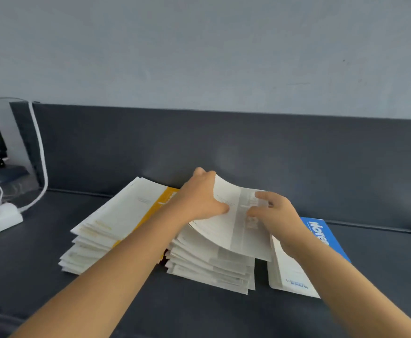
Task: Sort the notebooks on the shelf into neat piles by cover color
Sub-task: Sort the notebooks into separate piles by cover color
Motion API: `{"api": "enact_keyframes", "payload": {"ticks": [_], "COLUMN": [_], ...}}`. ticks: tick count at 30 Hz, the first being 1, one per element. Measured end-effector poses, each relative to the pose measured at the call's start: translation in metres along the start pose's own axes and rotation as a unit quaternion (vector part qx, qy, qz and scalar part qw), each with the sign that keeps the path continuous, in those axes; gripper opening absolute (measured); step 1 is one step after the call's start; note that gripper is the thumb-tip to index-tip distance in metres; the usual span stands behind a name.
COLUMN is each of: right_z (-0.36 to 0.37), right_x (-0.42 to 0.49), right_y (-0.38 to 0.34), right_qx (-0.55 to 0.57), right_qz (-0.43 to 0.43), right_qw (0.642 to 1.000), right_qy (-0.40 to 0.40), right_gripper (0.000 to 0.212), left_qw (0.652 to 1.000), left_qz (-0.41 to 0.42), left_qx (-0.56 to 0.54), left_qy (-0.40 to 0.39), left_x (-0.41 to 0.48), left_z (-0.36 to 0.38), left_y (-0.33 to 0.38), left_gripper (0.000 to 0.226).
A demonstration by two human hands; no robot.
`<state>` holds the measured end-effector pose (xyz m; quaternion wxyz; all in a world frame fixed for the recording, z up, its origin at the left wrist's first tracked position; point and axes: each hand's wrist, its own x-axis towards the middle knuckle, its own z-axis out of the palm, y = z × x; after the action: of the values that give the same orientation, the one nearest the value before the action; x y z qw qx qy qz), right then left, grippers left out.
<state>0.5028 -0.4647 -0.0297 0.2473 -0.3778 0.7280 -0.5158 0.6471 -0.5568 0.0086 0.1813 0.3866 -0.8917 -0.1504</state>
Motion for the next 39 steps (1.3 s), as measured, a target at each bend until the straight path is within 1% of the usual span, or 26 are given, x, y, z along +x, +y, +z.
{"api": "enact_keyframes", "payload": {"ticks": [2, 3, 4, 5, 7, 9, 11, 14, 16, 18, 20, 22, 24, 26, 29, 31, 34, 36, 38, 39], "right_z": [0.021, 0.03, 0.04, 0.049, 0.061, 0.064, 0.065, 0.064, 0.059, 0.045, 0.019, -0.018, -0.063, -0.111, -0.19, -0.246, -0.322, -0.362, -0.392, -0.403], "right_x": [0.002, 0.003, 0.004, 0.005, 0.004, 0.003, 0.003, 0.004, 0.004, 0.003, -0.001, -0.006, -0.01, -0.016, -0.015, -0.008, 0.002, 0.005, 0.005, 0.005], "right_y": [0.002, 0.005, 0.011, 0.018, 0.029, 0.033, 0.031, 0.03, 0.027, 0.019, 0.011, 0.011, 0.024, 0.045, 0.082, 0.106, 0.138, 0.157, 0.174, 0.182], "right_qx": [-0.09, -0.166, -0.252, -0.331, -0.431, -0.466, -0.47, -0.468, -0.461, -0.459, -0.46, -0.47, -0.481, -0.484, -0.49, -0.496, -0.514, -0.534, -0.539, -0.539], "right_qz": [-0.02, -0.044, -0.072, -0.097, -0.094, -0.079, -0.075, -0.067, -0.087, -0.114, -0.13, -0.146, -0.143, -0.117, -0.05, -0.01, 0.006, 0.012, 0.04, 0.053], "right_qw": [0.996, 0.985, 0.965, 0.939, 0.895, 0.878, 0.876, 0.877, 0.88, 0.881, 0.876, 0.863, 0.853, 0.853, 0.859, 0.859, 0.847, 0.835, 0.832, 0.833], "right_qy": [0.021, 0.017, 0.002, -0.018, -0.059, -0.074, -0.081, -0.09, -0.068, -0.002, 0.067, 0.113, 0.141, 0.152, 0.14, 0.127, 0.134, 0.136, 0.123, 0.117], "right_gripper": [0.047, 0.043, 0.04, 0.043, 0.056, 0.059, 0.059, 0.06, 0.058, 0.043, 0.033, 0.025, 0.018, 0.017, 0.023, 0.026, 0.031, 0.041, 0.052, 0.056], "left_qw": [0.996, 0.989, 0.982, 0.976, 0.97, 0.968, 0.963, 0.957, 0.949, 0.935, 0.928, 0.934, 0.942, 0.952, 0.967, 0.975, 0.984, 0.987, 0.989, 0.991], "left_qz": [0.019, 0.034, 0.05, 0.066, 0.08, 0.078, 0.083, 0.087, 0.08, 0.084, 0.108, 0.122, 0.128, 0.136, 0.15, 0.146, 0.128, 0.13, 0.122, 0.11], "left_qx": [0.087, 0.139, 0.176, 0.202, 0.21, 0.203, 0.214, 0.241, 0.274, 0.321, 0.34, 0.32, 0.293, 0.257, 0.181, 0.126, 0.05, 0.033, 0.027, 0.021], "left_qy": [-0.013, -0.026, -0.04, -0.053, -0.09, -0.125, -0.139, -0.139, -0.133, -0.125, -0.109, -0.104, -0.097, -0.09, -0.101, -0.112, -0.117, -0.091, -0.073, -0.076], "left_x": [0.003, 0.004, 0.005, 0.005, 0.006, 0.006, 0.007, 0.011, 0.016, 0.021, 0.024, 0.028, 0.031, 0.03, 0.028, 0.026, 0.028, 0.029, 0.03, 0.031], "left_z": [0.006, 0.012, 0.019, 0.028, 0.043, 0.052, 0.053, 0.053, 0.05, 0.045, 0.039, 0.04, 0.049, 0.067, 0.106, 0.134, 0.175, 0.2, 0.221, 0.23], "left_y": [-0.017, -0.024, -0.03, -0.038, -0.05, -0.056, -0.057, -0.056, -0.049, -0.03, -0.003, 0.026, 0.058, 0.094, 0.162, 0.212, 0.283, 0.322, 0.355, 0.369], "left_gripper": [0.051, 0.053, 0.055, 0.057, 0.063, 0.065, 0.064, 0.064, 0.061, 0.053, 0.044, 0.04, 0.037, 0.039, 0.054, 0.058, 0.055, 0.049, 0.045, 0.042]}}
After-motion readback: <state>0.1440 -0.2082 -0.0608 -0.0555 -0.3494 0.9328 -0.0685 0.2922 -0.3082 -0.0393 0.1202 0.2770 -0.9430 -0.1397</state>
